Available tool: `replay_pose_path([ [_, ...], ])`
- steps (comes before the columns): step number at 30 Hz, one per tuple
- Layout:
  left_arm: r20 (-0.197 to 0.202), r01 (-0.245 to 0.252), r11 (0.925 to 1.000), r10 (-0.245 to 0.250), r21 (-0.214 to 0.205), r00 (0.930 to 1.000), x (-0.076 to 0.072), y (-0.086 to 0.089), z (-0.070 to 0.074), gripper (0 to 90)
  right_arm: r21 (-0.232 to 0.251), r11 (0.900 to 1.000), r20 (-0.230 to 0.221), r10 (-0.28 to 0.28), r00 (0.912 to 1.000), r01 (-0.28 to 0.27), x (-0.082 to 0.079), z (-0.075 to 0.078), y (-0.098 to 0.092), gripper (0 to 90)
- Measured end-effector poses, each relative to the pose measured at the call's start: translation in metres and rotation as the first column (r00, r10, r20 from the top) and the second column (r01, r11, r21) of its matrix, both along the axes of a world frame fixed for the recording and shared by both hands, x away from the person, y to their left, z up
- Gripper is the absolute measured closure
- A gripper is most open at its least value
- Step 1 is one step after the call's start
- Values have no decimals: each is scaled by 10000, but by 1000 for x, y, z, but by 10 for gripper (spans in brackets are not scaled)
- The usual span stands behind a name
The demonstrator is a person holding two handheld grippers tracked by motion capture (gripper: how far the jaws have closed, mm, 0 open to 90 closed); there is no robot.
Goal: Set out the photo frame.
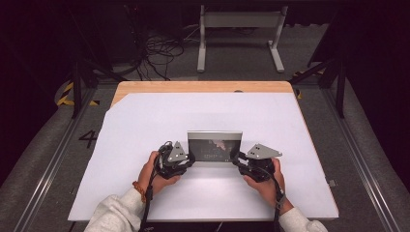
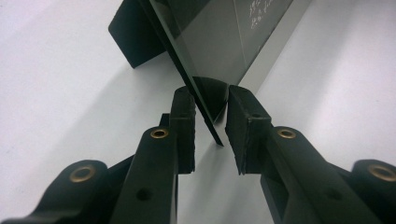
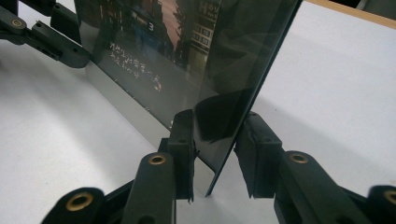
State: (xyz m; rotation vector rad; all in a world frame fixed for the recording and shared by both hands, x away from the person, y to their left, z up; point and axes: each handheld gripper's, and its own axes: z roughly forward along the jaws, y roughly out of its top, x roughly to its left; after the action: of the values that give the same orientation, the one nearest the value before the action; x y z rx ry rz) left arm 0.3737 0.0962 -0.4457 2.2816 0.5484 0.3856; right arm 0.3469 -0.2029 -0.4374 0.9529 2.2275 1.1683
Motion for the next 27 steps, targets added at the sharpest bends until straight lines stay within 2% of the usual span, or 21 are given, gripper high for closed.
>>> replay_pose_path([
  [27,116,39,10000,-39,-12,9999,-3,5,3,721,-221,9996,-14,163,9999,-163,-4,4,-4,674],
])
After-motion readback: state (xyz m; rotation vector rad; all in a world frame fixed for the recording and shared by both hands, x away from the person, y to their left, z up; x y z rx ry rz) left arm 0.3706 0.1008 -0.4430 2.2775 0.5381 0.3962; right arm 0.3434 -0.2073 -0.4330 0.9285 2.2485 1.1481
